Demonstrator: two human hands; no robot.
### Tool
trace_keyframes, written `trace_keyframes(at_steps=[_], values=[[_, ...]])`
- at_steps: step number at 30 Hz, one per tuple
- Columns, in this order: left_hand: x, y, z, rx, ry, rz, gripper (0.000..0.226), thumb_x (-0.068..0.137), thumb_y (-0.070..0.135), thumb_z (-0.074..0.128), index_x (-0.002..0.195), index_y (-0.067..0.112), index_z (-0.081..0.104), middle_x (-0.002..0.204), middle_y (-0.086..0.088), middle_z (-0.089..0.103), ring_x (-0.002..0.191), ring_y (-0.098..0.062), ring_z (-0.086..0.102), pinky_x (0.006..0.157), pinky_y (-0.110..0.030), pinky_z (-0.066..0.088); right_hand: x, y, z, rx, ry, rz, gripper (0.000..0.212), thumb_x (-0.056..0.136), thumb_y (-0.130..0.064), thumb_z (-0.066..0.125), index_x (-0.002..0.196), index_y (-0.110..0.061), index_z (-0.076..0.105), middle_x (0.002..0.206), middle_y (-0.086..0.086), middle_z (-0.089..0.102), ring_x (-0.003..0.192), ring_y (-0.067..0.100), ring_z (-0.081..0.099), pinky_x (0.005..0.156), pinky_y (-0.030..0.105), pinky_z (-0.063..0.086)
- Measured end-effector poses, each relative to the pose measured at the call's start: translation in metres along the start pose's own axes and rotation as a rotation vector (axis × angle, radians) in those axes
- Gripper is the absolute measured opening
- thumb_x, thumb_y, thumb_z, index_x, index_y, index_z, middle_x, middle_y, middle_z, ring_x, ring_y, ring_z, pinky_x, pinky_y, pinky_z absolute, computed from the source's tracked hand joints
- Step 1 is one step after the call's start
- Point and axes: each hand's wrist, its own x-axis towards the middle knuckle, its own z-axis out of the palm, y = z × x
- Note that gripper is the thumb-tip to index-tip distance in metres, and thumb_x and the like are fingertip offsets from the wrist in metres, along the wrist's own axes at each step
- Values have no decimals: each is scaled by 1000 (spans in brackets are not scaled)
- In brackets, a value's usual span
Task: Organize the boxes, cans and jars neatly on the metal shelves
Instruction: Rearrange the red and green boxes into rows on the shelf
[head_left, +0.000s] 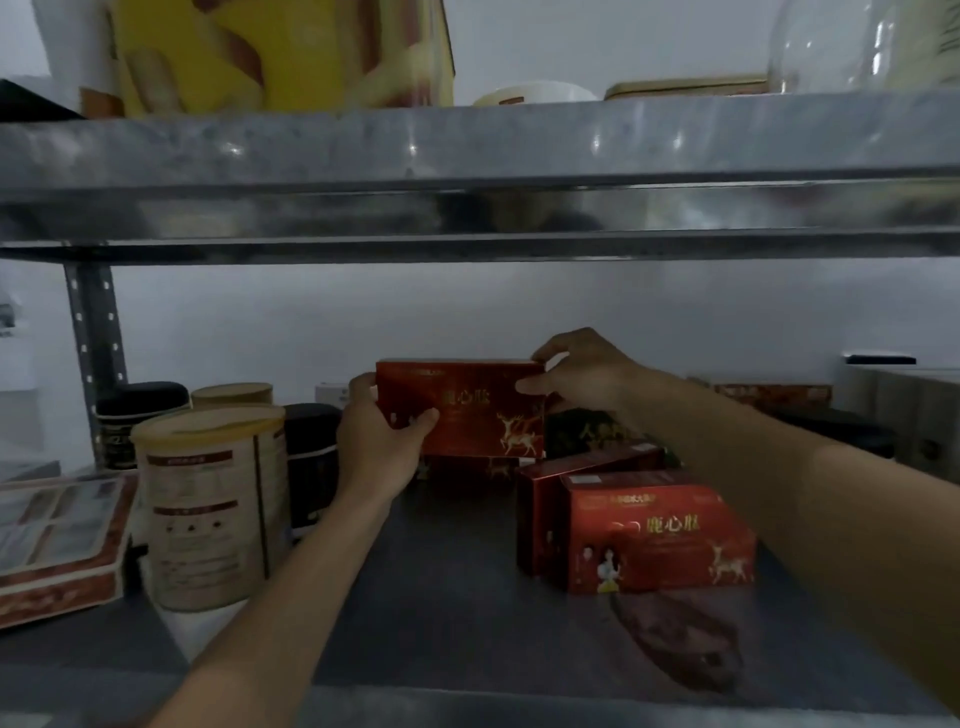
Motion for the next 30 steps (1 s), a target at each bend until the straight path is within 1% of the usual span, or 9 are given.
trace_keyframes(at_steps=[3, 7, 10, 13, 15, 17, 21, 25, 30], values=[[6, -15, 7, 39, 22, 2, 65, 80, 21, 78, 133, 12, 42, 112, 2, 55, 98, -12, 54, 83, -26, 45, 15, 8, 4, -77, -20, 18, 57, 76, -23, 83, 124, -6, 56, 118, 14, 61, 97, 22, 66, 80, 29, 59], [10, -37, 13, 87, -1, -6, 63, 80, 20, 78, 131, 12, 42, 111, 2, 55, 98, -11, 54, 84, -26, 44, 29, 18, 15, -202, -52, 8, 59, 74, -21, 84, 124, -2, 58, 114, 14, 64, 92, 20, 66, 69, 20, 56], [12, -53, 16, 139, -21, -29, 64, 79, 20, 78, 131, 11, 42, 114, 0, 56, 98, -10, 53, 83, -25, 43, 37, 26, 25, -319, -44, -19, 59, 72, -20, 86, 121, 2, 62, 108, 14, 67, 88, 21, 68, 81, 29, 58], [13, -70, 20, 214, -58, -54, 63, 79, 25, 78, 129, 13, 41, 122, -5, 58, 107, -18, 57, 88, -31, 48, 45, 29, 34, -504, -94, -48, 52, 73, -24, 85, 115, 3, 67, 111, 14, 70, 97, 23, 68, 88, 28, 54], [12, -78, 22, 255, -76, -72, 60, 80, 26, 77, 126, 13, 41, 126, -8, 58, 112, -22, 58, 86, -29, 46, 51, 31, 38, -573, -114, -49, 54, 73, -25, 85, 114, 3, 67, 112, 15, 70, 101, 23, 66, 90, 30, 53], [13, -83, 23, 286, -85, -93, 59, 80, 24, 77, 126, 12, 41, 128, -10, 57, 113, -23, 57, 85, -27, 44, 58, 32, 43, -632, -129, -48, 54, 72, -26, 85, 115, 3, 67, 113, 14, 69, 104, 24, 65, 91, 32, 53], [15, -91, 24, 335, -96, -118, 57, 81, 22, 77, 125, 11, 42, 127, -12, 58, 111, -25, 58, 88, -32, 47, 67, 36, 52, -696, -149, -72, 52, 74, -25, 84, 115, 1, 65, 114, 14, 68, 105, 24, 63, 93, 36, 53], [22, -98, 24, 330, -87, -119, 53, 81, 18, 76, 123, 10, 45, 123, -12, 59, 108, -24, 58, 83, -28, 44, 74, 38, 55, -703, -141, -93, 49, 72, -24, 86, 110, 2, 68, 110, 14, 69, 101, 24, 65, 91, 36, 54], [28, -103, 28, 295, -91, -136, 54, 82, 16, 76, 126, 11, 45, 124, -12, 58, 110, -24, 57, 84, -27, 43, 79, 43, 57, -692, -102, -115, 44, 72, -22, 86, 105, 3, 70, 106, 15, 70, 99, 24, 66, 89, 37, 55]])
